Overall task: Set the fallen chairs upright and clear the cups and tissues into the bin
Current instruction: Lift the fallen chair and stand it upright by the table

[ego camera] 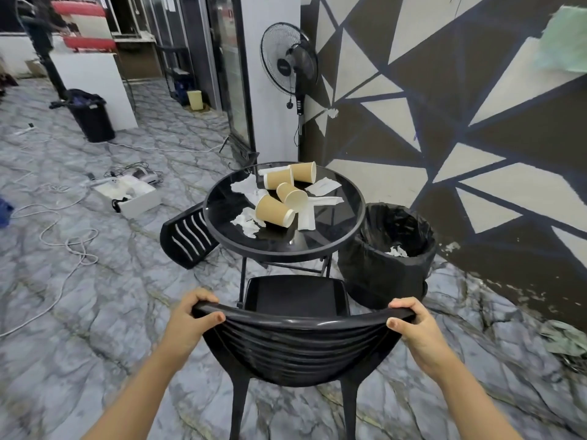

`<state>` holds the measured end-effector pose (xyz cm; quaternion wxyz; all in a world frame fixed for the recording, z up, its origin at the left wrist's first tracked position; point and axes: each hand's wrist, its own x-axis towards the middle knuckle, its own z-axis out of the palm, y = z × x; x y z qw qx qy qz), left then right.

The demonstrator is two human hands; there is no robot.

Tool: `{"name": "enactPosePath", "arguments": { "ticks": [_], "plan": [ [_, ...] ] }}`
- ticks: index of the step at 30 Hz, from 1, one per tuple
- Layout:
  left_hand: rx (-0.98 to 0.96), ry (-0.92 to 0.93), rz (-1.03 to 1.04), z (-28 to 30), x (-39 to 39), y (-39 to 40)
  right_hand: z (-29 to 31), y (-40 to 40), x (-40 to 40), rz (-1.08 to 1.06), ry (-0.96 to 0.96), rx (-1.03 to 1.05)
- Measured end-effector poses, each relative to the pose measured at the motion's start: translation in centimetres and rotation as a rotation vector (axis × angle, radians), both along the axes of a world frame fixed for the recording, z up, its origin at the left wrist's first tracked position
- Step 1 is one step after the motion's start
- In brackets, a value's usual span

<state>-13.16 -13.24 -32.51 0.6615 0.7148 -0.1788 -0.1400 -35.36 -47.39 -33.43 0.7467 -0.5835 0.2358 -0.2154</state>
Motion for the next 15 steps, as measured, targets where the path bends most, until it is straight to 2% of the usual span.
{"name": "enactPosePath", "arguments": {
  "ticks": [9,15],
  "plan": [
    [-0.011,0.098,0.037,-0.3,-0.7,1.8,0.6,1.7,-0.5,0.028,0.049,-0.057],
    [0.042,0.091,0.050,0.3,-1.0,1.8,1.1,2.0,-0.7,0.027,0.100,-0.068]
  ]
}}
